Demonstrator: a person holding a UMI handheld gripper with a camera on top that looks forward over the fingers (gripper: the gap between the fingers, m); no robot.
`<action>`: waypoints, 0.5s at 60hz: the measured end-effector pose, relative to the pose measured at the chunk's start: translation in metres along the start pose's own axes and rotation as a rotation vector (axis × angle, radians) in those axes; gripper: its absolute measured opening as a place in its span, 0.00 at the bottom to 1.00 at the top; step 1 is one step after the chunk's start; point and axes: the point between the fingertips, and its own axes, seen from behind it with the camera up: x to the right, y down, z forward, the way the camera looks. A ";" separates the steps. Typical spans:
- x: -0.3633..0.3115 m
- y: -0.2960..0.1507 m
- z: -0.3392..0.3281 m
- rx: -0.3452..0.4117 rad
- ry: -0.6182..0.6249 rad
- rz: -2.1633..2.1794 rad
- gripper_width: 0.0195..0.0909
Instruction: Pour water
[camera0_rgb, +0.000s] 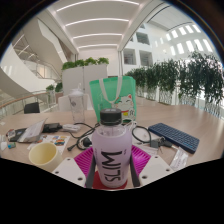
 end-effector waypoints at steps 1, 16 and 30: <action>0.000 0.000 -0.001 0.000 -0.001 0.004 0.49; 0.002 0.022 -0.025 -0.177 -0.003 0.110 0.90; -0.012 0.016 -0.130 -0.220 0.018 0.074 0.89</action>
